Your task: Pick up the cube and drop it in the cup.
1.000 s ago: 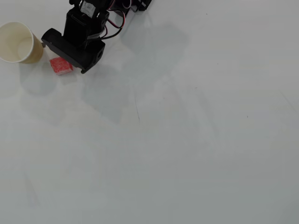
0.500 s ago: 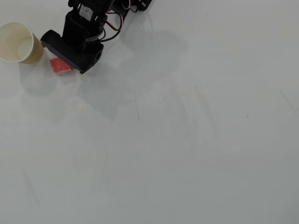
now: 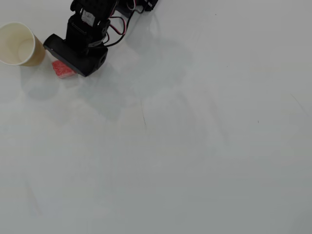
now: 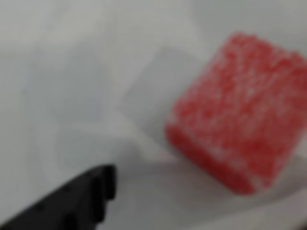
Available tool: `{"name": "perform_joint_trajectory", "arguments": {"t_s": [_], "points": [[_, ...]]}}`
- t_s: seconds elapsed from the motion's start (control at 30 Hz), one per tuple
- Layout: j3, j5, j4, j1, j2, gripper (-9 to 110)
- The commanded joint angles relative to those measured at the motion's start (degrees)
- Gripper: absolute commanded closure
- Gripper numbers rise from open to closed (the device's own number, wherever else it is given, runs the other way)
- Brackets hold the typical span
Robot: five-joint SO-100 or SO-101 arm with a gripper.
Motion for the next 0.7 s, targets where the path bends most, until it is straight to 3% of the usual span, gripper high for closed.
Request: {"name": "perform_joint_trajectory", "arguments": {"t_s": [0.0, 0.67], "points": [[-8.3, -0.3, -2.0, 0.4, -0.6, 60], [-16.1, -0.2, -4.6, 1.1, -8.8, 60]]}}
